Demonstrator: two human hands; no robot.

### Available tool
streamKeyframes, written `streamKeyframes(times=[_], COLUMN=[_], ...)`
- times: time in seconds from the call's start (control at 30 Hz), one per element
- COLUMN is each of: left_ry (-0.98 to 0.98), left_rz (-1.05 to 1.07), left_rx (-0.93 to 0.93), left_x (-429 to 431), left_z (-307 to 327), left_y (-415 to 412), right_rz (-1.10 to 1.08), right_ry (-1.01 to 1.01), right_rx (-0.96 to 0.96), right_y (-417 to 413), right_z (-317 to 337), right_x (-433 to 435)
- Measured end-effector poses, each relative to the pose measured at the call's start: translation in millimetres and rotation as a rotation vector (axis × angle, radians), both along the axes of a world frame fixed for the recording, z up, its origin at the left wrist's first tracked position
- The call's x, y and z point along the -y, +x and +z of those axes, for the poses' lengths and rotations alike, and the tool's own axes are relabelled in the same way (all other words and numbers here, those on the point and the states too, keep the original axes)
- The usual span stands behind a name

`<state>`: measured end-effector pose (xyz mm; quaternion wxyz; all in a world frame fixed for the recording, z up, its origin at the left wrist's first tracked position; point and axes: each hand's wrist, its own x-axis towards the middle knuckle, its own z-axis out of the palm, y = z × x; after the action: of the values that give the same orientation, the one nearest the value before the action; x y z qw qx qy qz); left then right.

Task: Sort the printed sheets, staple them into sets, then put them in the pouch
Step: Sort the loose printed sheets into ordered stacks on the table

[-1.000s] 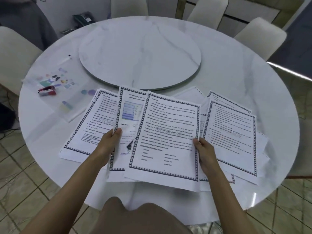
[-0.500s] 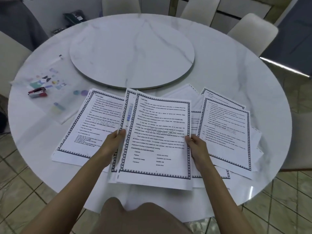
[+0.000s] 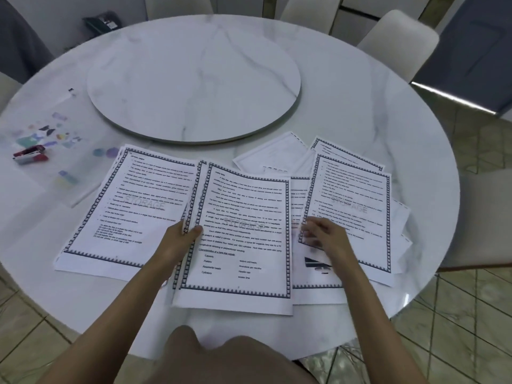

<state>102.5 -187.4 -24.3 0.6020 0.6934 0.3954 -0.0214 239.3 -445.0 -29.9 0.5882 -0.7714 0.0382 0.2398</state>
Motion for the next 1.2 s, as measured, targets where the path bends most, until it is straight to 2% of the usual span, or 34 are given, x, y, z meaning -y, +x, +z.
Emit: streamKeyframes(times=[0.1, 0.2, 0.3, 0.5, 0.6, 0.77, 1.2], left_ry=[-0.010, 0.008, 0.018, -0.002, 0.030, 0.107, 0.194], left_rz=[0.019, 0.035, 0.056, 0.105, 0.089, 0.087, 0.049], left_rx=[-0.031, -0.031, -0.040, -0.068, -0.049, -0.017, 0.167], left_x=[6, 8, 8, 9, 13, 19, 21], left_z=[-6, -10, -13, -14, -17, -17, 4], left_y=[3, 6, 6, 1, 1, 2, 14], right_rz=[-0.122, -0.231, -0.293, -0.230, -0.210, -0.242, -0.357], right_ry=[-0.124, -0.384, -0.577, -0.827, -0.878, -0.804, -0.324], right_rx=[0.116, 0.233, 0.266, 0.242, 0.264, 0.222, 0.280], right_y=[27, 50, 65, 71, 73, 81, 81], right_z=[3, -1, -11, -25, -28, -23, -9], right_x=[41, 79, 103, 103, 102, 105, 111])
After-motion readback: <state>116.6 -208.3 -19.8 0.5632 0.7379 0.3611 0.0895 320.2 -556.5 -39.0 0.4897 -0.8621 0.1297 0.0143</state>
